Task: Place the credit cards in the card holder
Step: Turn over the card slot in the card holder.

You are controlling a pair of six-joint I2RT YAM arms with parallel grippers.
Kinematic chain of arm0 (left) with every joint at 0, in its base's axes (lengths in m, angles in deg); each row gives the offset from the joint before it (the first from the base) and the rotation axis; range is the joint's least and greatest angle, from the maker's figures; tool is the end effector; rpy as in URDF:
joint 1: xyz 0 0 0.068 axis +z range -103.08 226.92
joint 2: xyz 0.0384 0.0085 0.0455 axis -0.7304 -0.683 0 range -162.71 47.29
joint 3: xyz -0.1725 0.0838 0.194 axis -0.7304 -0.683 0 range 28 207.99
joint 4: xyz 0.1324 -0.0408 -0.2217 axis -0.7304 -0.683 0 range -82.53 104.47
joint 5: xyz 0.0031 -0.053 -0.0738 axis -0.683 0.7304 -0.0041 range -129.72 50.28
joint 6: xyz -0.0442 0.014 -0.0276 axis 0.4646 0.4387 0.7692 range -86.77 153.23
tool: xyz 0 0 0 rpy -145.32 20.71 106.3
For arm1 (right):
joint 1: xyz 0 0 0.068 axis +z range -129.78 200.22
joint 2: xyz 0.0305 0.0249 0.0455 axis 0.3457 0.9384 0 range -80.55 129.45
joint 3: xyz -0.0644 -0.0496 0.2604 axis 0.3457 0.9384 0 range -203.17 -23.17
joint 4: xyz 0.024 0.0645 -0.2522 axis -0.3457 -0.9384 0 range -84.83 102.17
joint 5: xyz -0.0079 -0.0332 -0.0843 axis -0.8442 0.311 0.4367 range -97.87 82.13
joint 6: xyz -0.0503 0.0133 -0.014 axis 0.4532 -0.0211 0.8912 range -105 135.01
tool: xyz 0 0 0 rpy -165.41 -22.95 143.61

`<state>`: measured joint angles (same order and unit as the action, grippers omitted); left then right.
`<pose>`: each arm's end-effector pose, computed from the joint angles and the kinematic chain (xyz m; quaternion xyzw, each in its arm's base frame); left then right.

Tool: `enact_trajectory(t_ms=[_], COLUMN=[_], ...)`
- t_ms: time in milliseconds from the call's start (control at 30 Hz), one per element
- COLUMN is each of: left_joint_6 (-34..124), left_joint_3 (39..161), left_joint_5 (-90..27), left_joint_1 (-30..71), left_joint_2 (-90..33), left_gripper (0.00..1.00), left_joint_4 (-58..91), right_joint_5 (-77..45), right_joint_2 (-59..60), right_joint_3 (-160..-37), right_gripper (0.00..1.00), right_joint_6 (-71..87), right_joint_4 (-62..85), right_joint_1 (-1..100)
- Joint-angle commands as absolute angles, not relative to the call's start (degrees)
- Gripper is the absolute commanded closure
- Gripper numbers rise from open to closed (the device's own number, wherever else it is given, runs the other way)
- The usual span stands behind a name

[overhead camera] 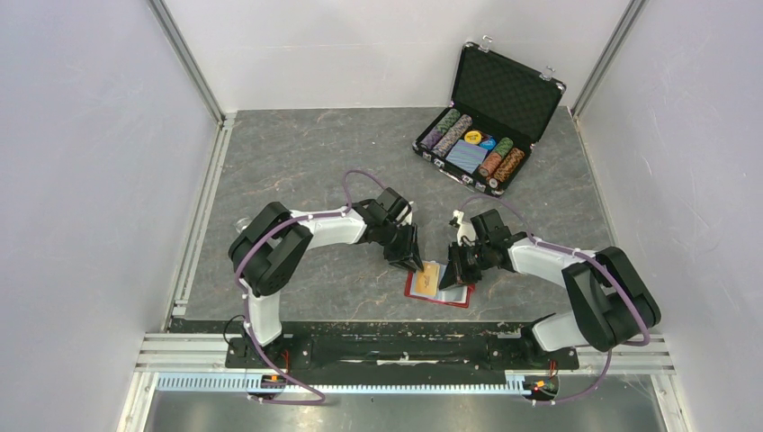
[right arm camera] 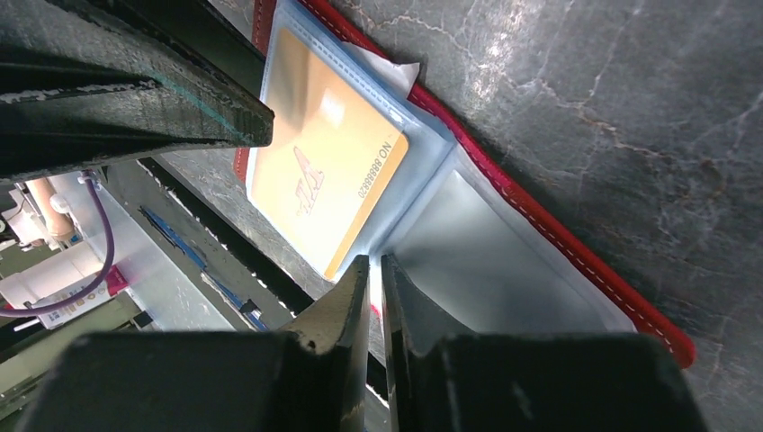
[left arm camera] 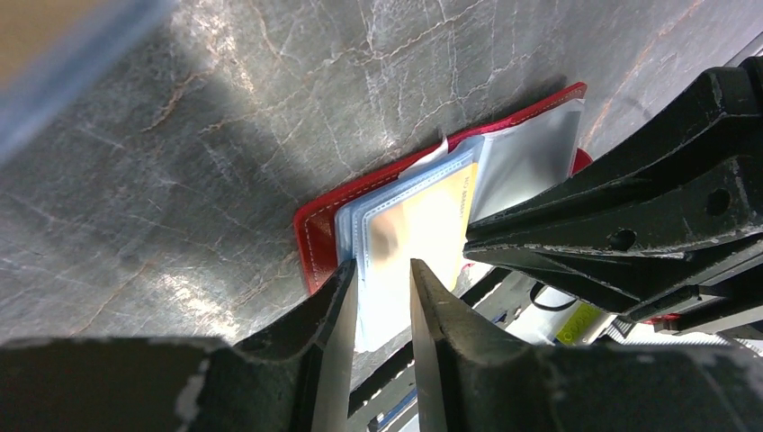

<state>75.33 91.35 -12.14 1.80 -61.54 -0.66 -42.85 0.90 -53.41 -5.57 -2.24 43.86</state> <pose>0.2505 -0.2749 0.1388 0.0851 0.9375 -0.3368 0.0194 0.1967 0.1084 0.1272 -0.0884 0.9302 0.3480 0.0760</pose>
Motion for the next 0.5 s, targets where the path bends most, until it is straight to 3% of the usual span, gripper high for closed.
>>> enact_trajectory(t_ms=[0, 467], left_joint_6=[73.8, 76.0], left_joint_3=[93.2, 93.2], left_joint_5=[-11.4, -6.7], left_joint_1=[1.3, 0.5], left_joint_2=[-62.7, -59.3], left_gripper=[0.66, 0.77], left_joint_4=[-0.9, 4.8], right_joint_5=[-41.6, -40.8], right_joint_2=[2.0, 2.8], right_joint_3=[-52.5, -52.7], right_gripper=[0.89, 0.94], right_joint_6=[-5.0, -4.8], right_joint_4=[-1.0, -1.3], right_joint_1=[44.0, 44.1])
